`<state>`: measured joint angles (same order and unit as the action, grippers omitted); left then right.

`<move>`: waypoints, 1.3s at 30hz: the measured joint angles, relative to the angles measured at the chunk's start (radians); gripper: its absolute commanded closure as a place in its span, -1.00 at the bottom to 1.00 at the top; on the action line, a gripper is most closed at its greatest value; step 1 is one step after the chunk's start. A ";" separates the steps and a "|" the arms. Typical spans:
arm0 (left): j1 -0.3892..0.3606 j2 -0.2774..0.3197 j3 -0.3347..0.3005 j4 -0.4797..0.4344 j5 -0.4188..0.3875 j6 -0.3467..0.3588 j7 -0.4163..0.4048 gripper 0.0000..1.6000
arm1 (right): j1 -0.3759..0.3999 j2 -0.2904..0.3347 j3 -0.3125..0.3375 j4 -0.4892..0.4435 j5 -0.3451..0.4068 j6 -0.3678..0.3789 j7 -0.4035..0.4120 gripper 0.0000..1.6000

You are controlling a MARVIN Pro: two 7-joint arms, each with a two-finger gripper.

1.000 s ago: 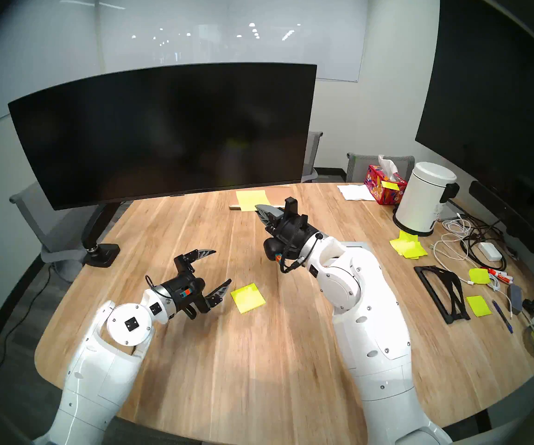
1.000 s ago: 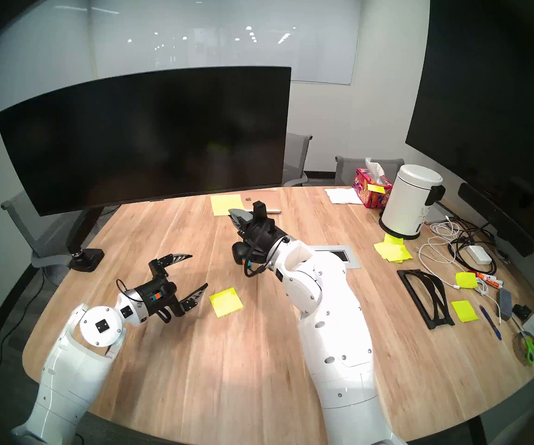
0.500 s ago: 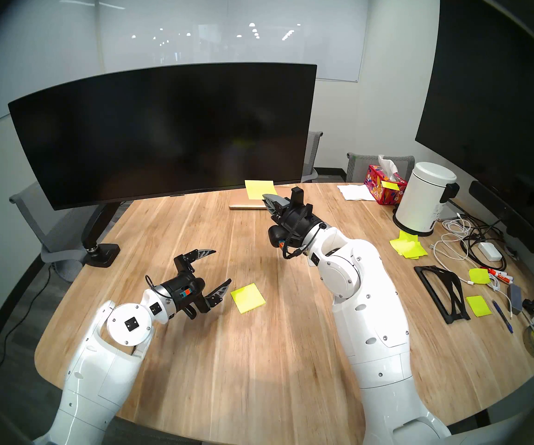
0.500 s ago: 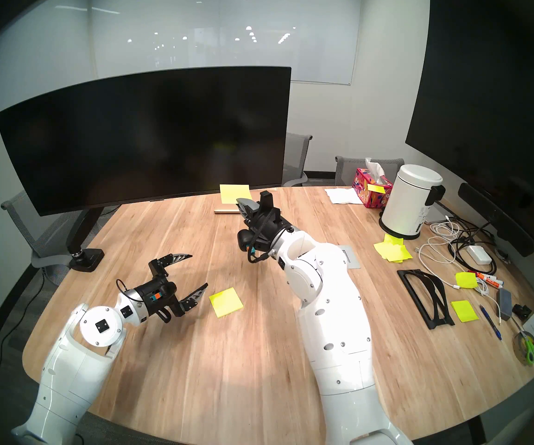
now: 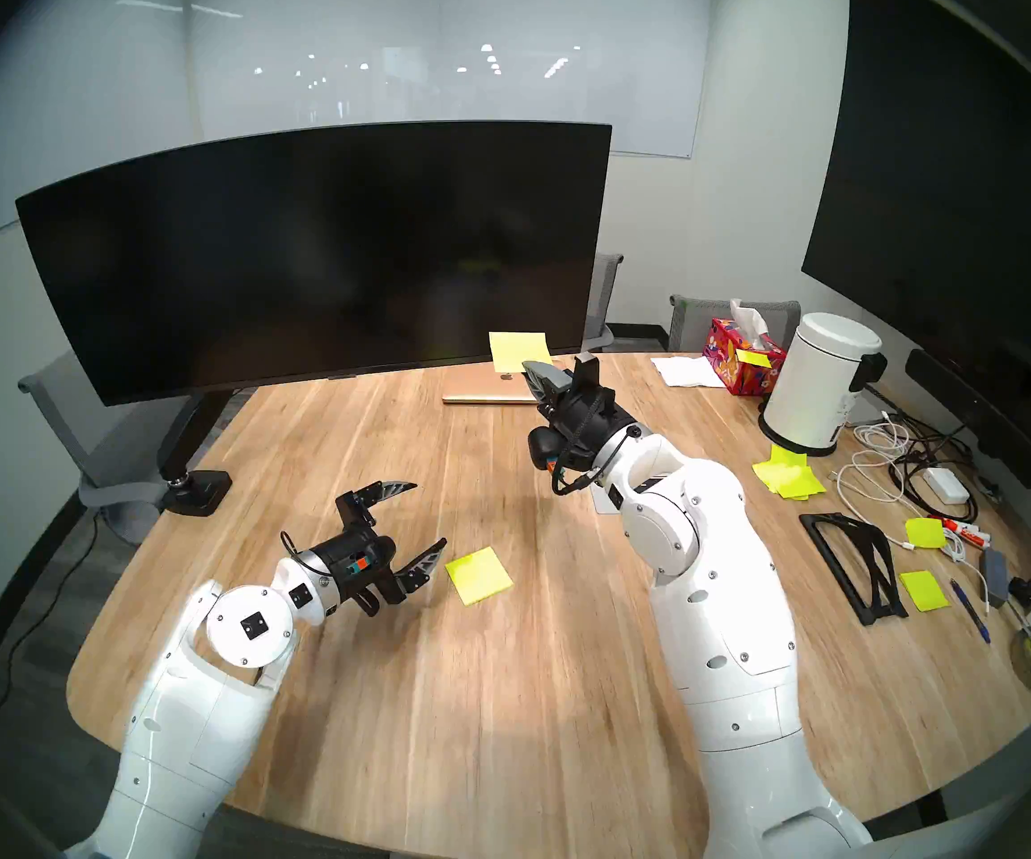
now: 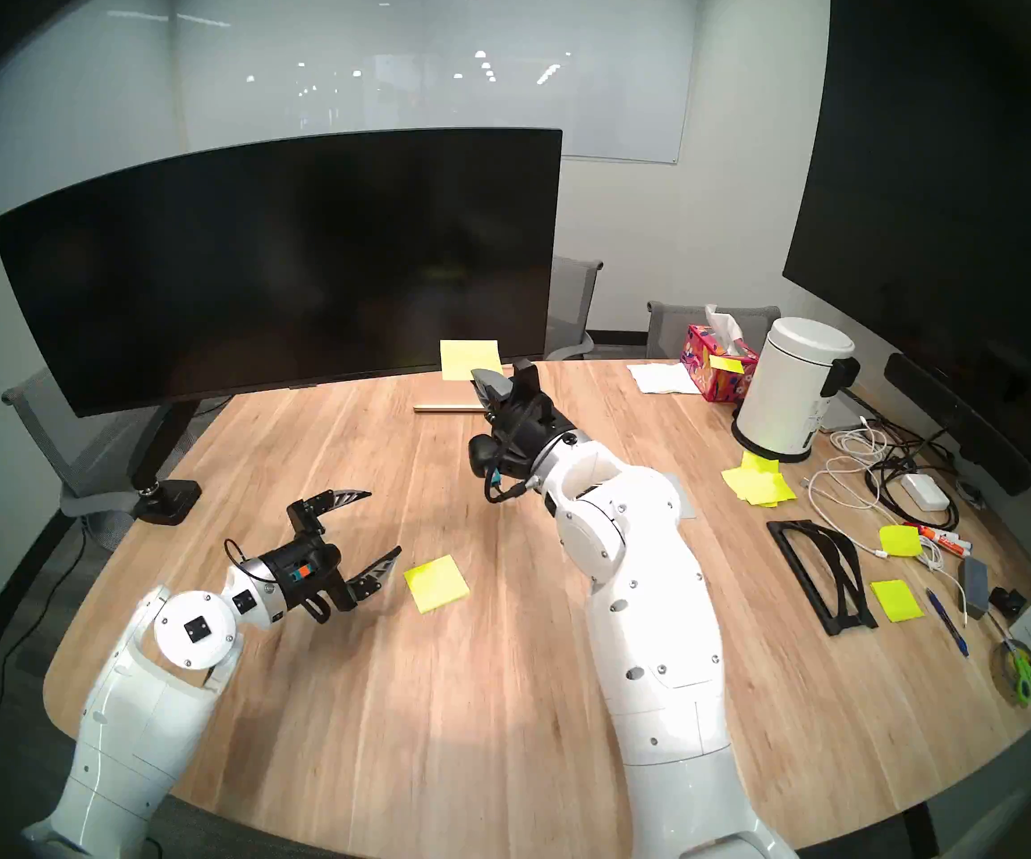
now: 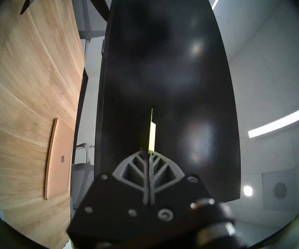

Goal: Peel one sticky note off the pad and stick it onto the monitor, then press it flat

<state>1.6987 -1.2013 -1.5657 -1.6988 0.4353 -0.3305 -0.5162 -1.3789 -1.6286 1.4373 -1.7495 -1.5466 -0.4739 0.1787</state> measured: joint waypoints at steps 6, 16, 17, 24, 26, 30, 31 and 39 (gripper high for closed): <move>0.000 0.000 0.000 0.000 0.000 0.000 0.000 -1.00 | 0.002 -0.005 -0.008 0.001 -0.025 0.014 -0.019 1.00; 0.000 -0.001 0.000 0.000 0.000 0.000 0.000 -1.00 | 0.046 -0.019 -0.015 0.046 -0.051 0.034 -0.042 1.00; 0.000 -0.001 0.000 0.000 0.000 0.000 0.000 -1.00 | 0.052 -0.021 -0.015 0.051 -0.052 0.035 -0.044 1.00; 0.000 -0.001 0.000 0.000 0.000 -0.001 0.000 -1.00 | 0.091 -0.027 -0.015 0.093 -0.052 0.043 -0.061 1.00; 0.000 -0.001 -0.001 0.000 0.000 -0.001 0.000 -1.00 | 0.102 -0.028 -0.015 0.107 -0.052 0.046 -0.067 1.00; 0.000 -0.001 -0.001 0.000 0.000 -0.001 -0.001 -1.00 | 0.124 -0.030 -0.014 0.132 -0.052 0.050 -0.078 1.00; 0.000 -0.001 -0.001 0.000 0.000 -0.001 -0.001 -1.00 | 0.127 -0.030 -0.014 0.136 -0.052 0.051 -0.080 1.00; 0.000 -0.001 -0.001 0.000 0.000 -0.001 -0.001 -1.00 | 0.163 -0.030 -0.014 0.166 -0.055 0.058 -0.101 1.00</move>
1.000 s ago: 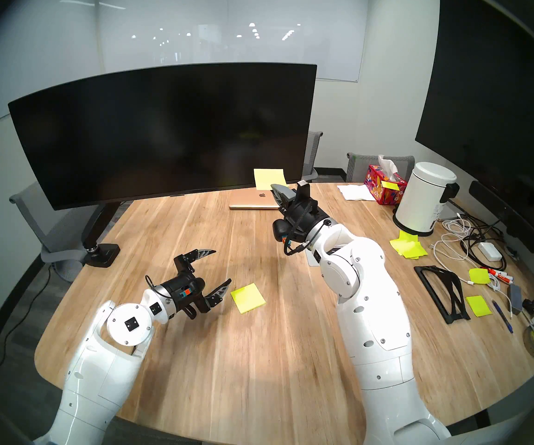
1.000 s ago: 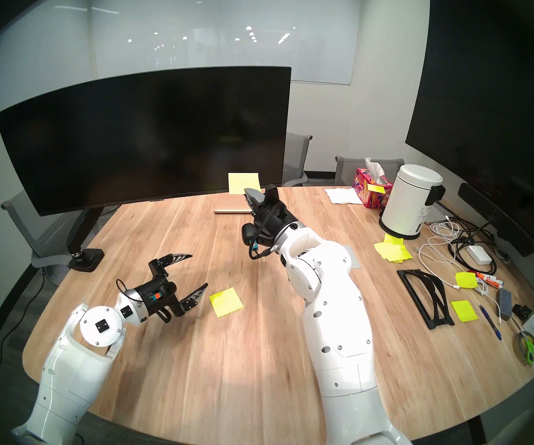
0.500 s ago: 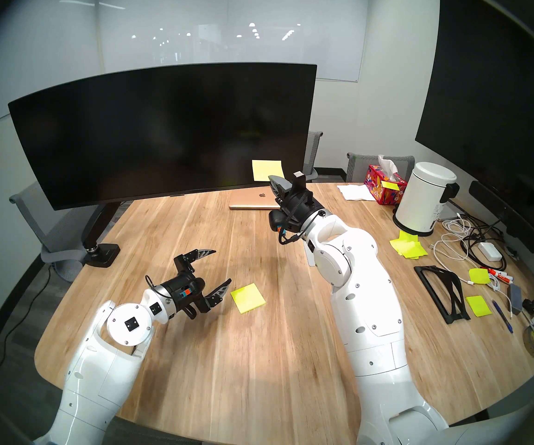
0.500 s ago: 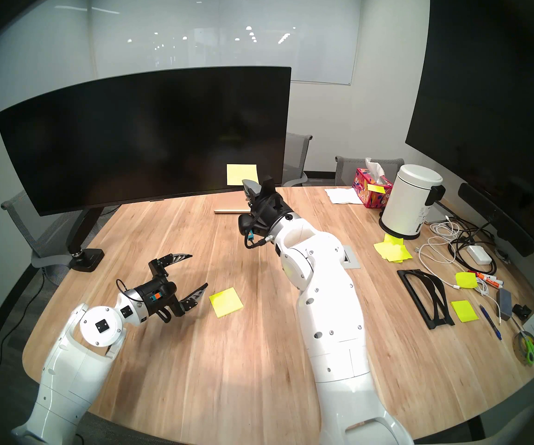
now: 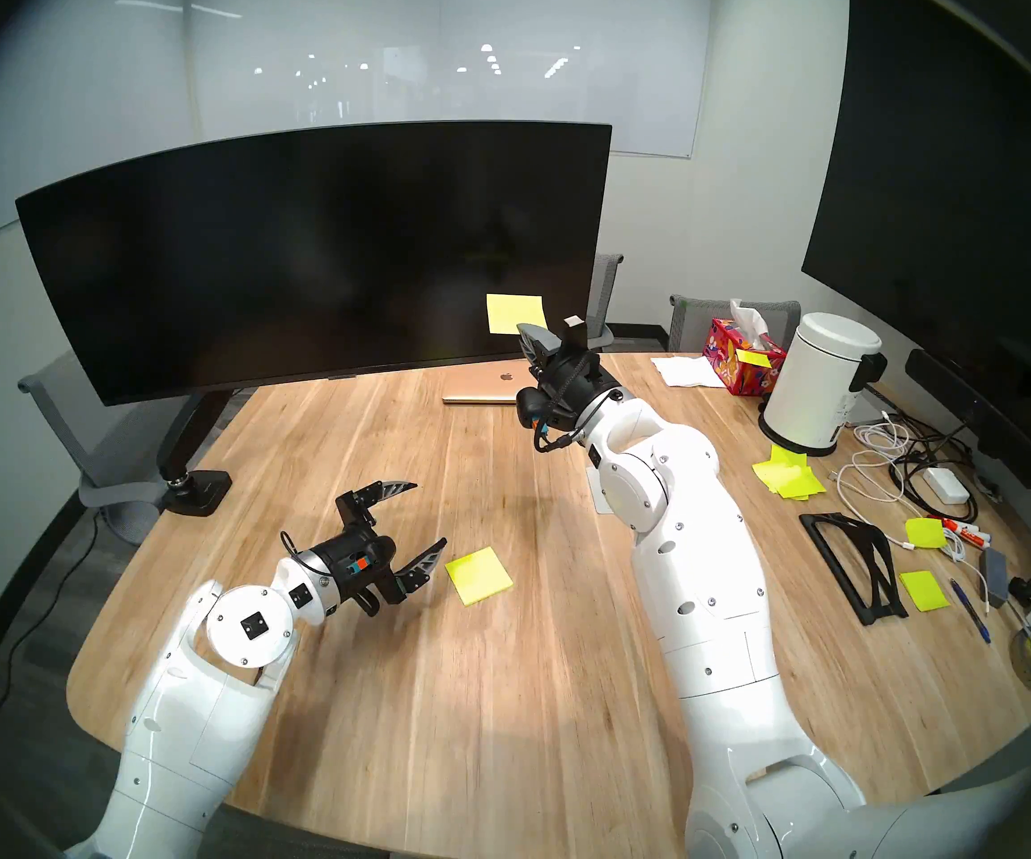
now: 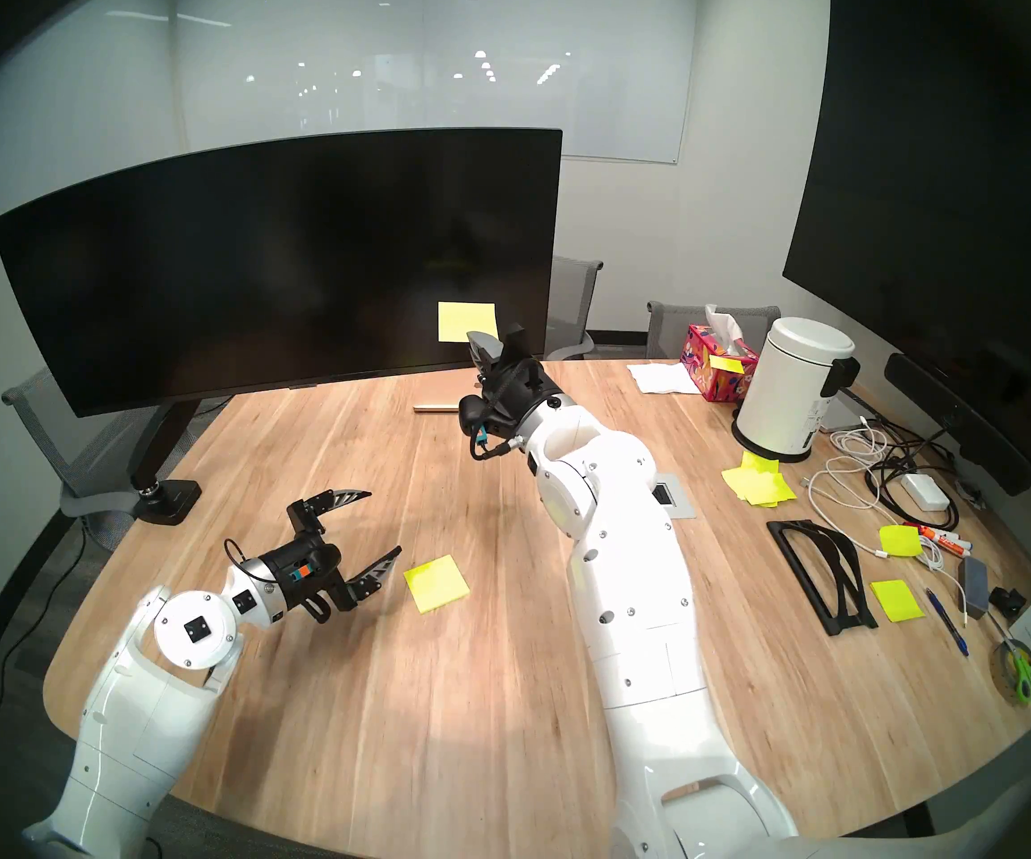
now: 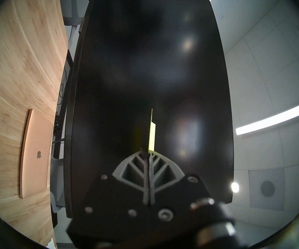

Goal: Peel one sticky note off the pad and stick it onto the monitor, then press it flat

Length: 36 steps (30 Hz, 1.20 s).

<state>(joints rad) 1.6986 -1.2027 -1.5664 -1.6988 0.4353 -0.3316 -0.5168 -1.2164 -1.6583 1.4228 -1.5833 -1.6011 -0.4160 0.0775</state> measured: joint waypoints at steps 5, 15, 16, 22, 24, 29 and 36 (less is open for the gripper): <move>0.000 0.000 0.000 0.000 0.000 0.000 0.000 -1.00 | 0.016 0.000 -0.001 0.008 -0.003 0.004 -0.012 1.00; 0.000 0.000 0.000 0.000 0.000 0.000 0.000 -1.00 | 0.037 -0.001 -0.005 0.024 -0.011 0.011 -0.025 1.00; 0.000 0.000 0.000 0.000 0.000 0.000 0.000 -1.00 | 0.038 -0.002 -0.005 0.026 -0.010 0.012 -0.026 1.00; 0.000 -0.001 -0.001 0.000 0.000 0.000 0.000 -1.00 | 0.061 -0.005 -0.005 0.055 -0.010 0.018 -0.033 1.00; 0.000 -0.001 -0.001 0.000 0.000 0.000 0.000 -1.00 | 0.074 -0.006 -0.005 0.071 -0.010 0.020 -0.038 1.00; 0.000 -0.001 -0.001 0.000 0.000 0.000 -0.001 -1.00 | 0.094 -0.009 -0.005 0.102 -0.010 0.024 -0.046 1.00; 0.000 -0.001 -0.001 0.000 0.000 0.000 -0.001 -1.00 | 0.122 -0.011 -0.005 0.141 -0.010 0.031 -0.061 1.00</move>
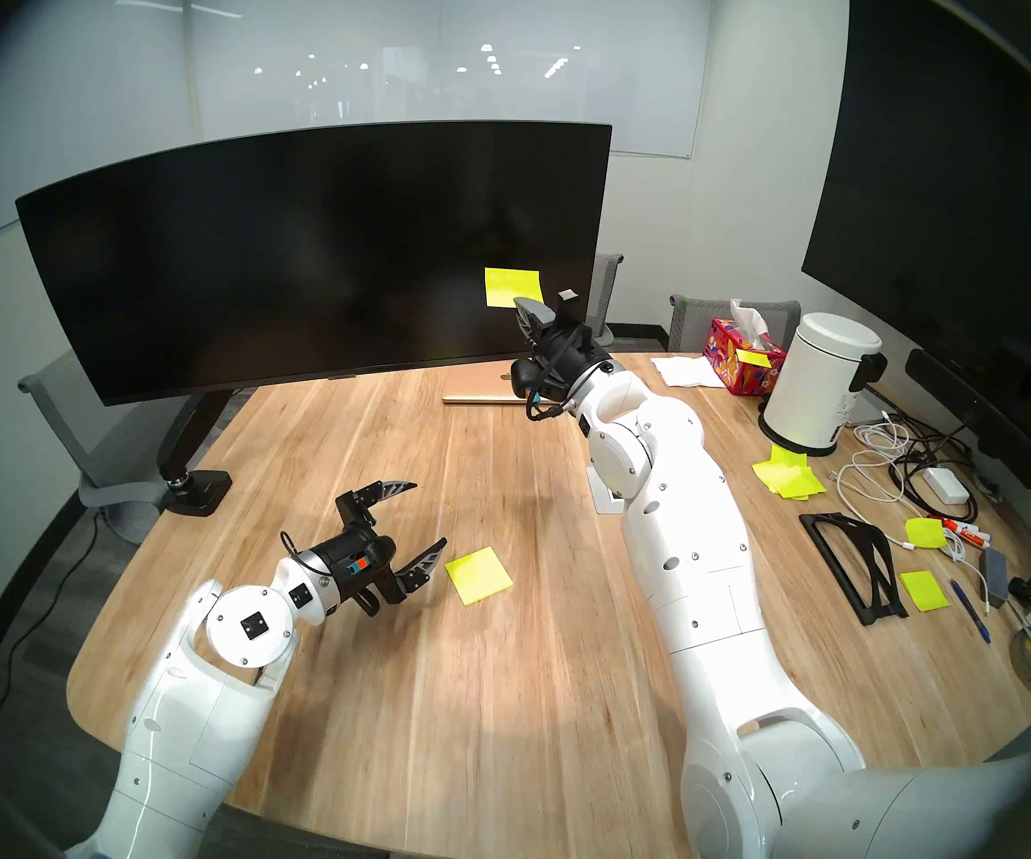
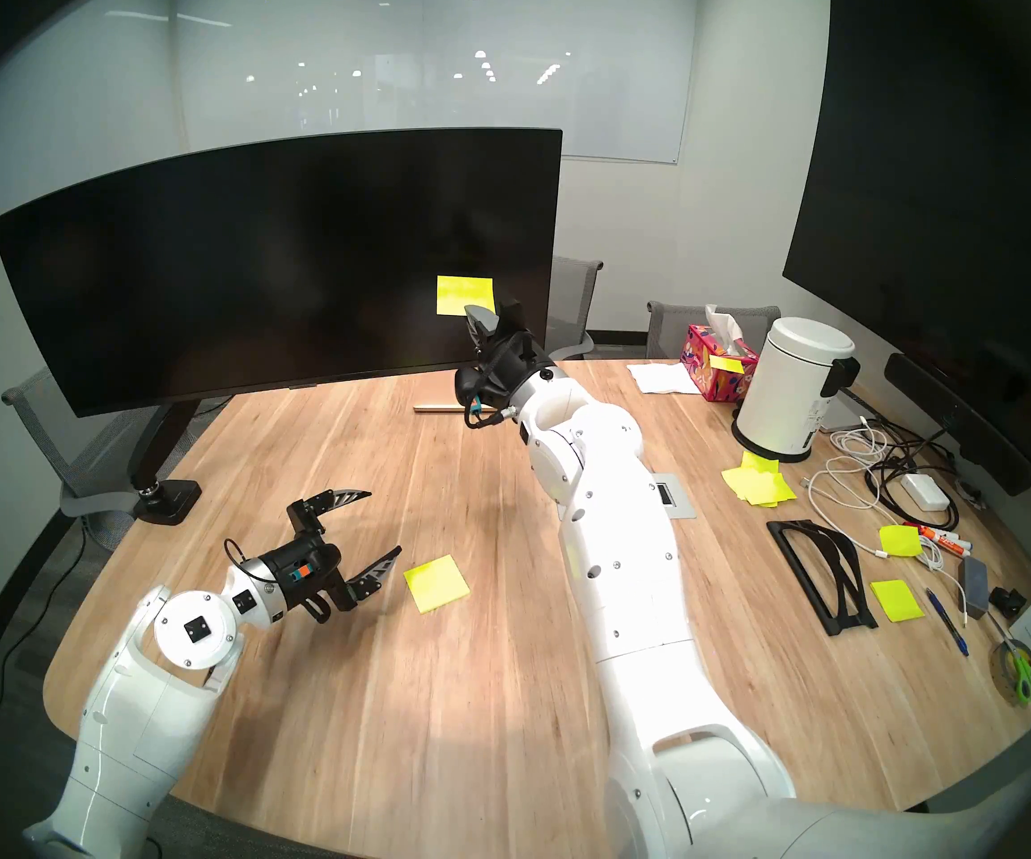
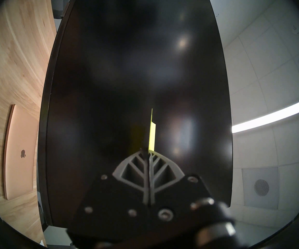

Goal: Peel one sticky note off the pad and stick it onto the monitor, then press it flat

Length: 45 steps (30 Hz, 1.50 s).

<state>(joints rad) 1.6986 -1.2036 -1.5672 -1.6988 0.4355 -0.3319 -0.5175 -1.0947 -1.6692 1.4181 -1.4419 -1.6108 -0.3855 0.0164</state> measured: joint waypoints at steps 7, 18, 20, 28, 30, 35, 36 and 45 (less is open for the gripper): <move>0.000 0.000 0.000 0.000 0.000 0.000 0.000 -1.00 | 0.024 -0.002 -0.001 0.037 -0.001 0.009 -0.018 1.00; 0.000 0.000 0.000 0.000 0.000 0.000 0.000 -1.00 | 0.049 -0.003 -0.006 0.060 -0.003 0.022 -0.041 1.00; 0.000 -0.001 0.000 0.000 0.000 0.000 0.000 -1.00 | 0.052 -0.003 -0.007 0.062 -0.004 0.023 -0.044 1.00; 0.000 -0.001 0.000 0.000 0.000 0.000 0.000 -1.00 | 0.061 -0.002 -0.018 0.069 -0.017 0.026 -0.046 1.00; 0.000 -0.001 -0.001 0.000 0.000 0.000 0.000 -1.00 | 0.063 -0.002 -0.021 0.072 -0.021 0.026 -0.044 1.00; 0.000 -0.001 -0.001 0.000 0.000 0.000 0.000 -1.00 | 0.068 -0.002 -0.023 0.079 -0.027 0.026 -0.043 1.00; 0.000 -0.001 -0.001 0.000 0.000 0.000 0.000 -1.00 | 0.070 -0.002 -0.024 0.081 -0.028 0.026 -0.042 1.00; 0.000 -0.001 -0.001 0.000 0.001 0.000 -0.001 -1.00 | 0.082 -0.003 -0.029 0.096 -0.036 0.026 -0.027 1.00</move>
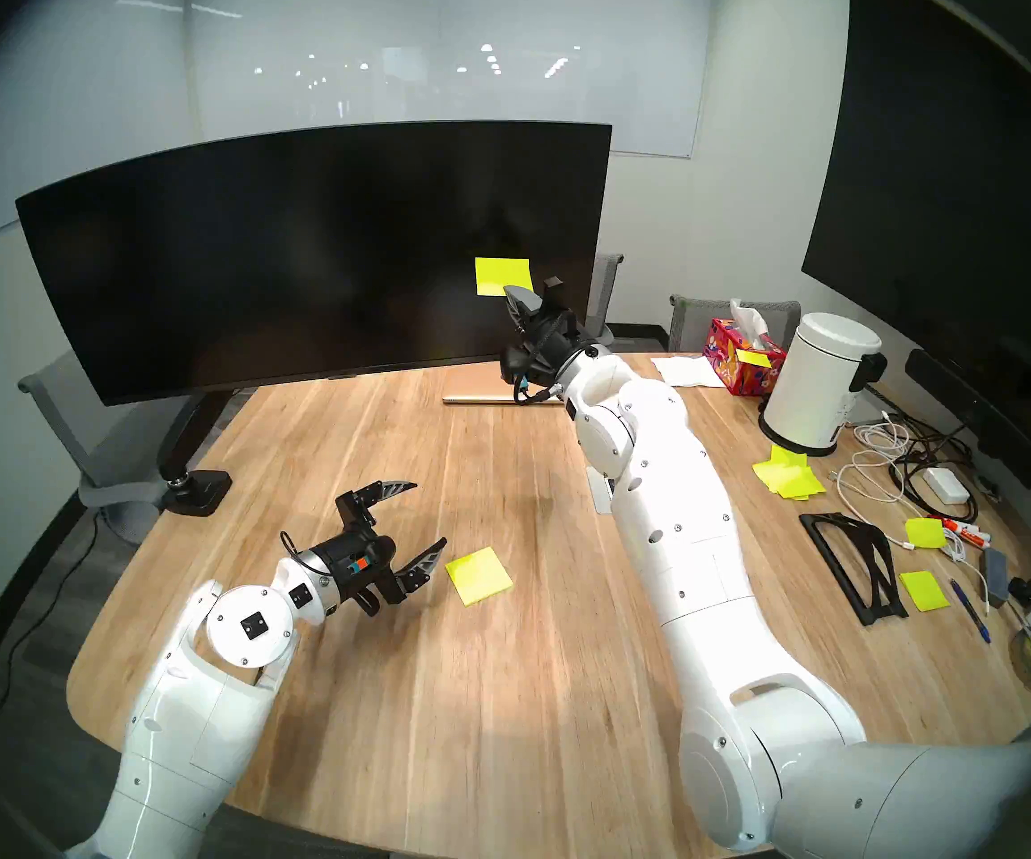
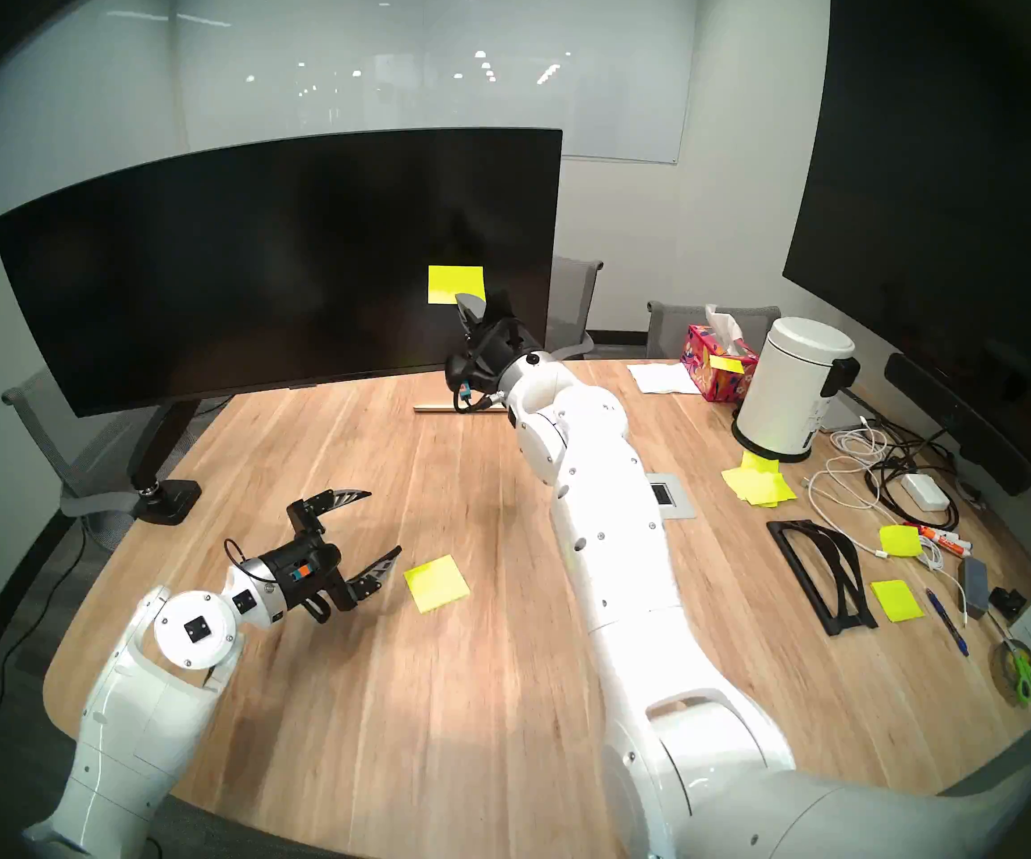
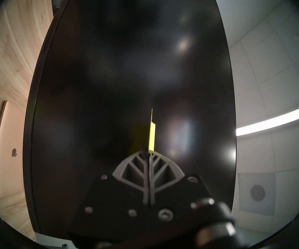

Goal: Peel one sticky note off the pad and stick it onto the monitor, then press it flat

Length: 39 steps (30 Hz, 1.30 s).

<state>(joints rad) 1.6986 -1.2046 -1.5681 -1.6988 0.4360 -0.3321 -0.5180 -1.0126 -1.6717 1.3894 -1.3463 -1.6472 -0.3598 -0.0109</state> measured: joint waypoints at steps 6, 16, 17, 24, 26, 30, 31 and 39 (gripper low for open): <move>0.000 0.000 0.000 0.000 0.000 0.000 0.000 -1.00 | 0.010 -0.002 -0.002 0.011 -0.003 0.003 0.017 1.00; 0.000 0.000 0.000 0.000 0.000 0.000 0.000 -1.00 | 0.029 -0.008 -0.003 0.037 -0.003 0.013 0.016 1.00; 0.000 0.000 0.000 0.000 0.000 0.000 0.000 -1.00 | 0.032 -0.008 -0.003 0.041 -0.003 0.014 0.016 1.00; 0.000 -0.001 0.000 0.000 0.001 0.000 0.000 -1.00 | 0.048 -0.010 -0.002 0.076 -0.002 0.019 0.011 1.00; 0.000 -0.001 0.000 0.000 0.001 0.000 0.000 -1.00 | 0.055 -0.010 -0.002 0.094 -0.002 0.020 0.010 1.00; 0.000 -0.001 0.000 0.000 0.001 0.000 -0.001 -1.00 | 0.069 -0.010 -0.002 0.125 -0.003 0.023 0.008 1.00; 0.000 -0.001 0.000 0.000 0.001 0.000 -0.001 -1.00 | 0.071 -0.010 -0.002 0.129 -0.003 0.024 0.007 1.00; 0.000 -0.001 -0.001 0.000 0.001 0.000 -0.001 -1.00 | 0.082 -0.015 -0.010 0.143 -0.003 0.031 -0.001 1.00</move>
<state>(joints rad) 1.6986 -1.2054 -1.5686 -1.6988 0.4367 -0.3325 -0.5189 -0.9311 -1.6869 1.3793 -1.2037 -1.6502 -0.3287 -0.0124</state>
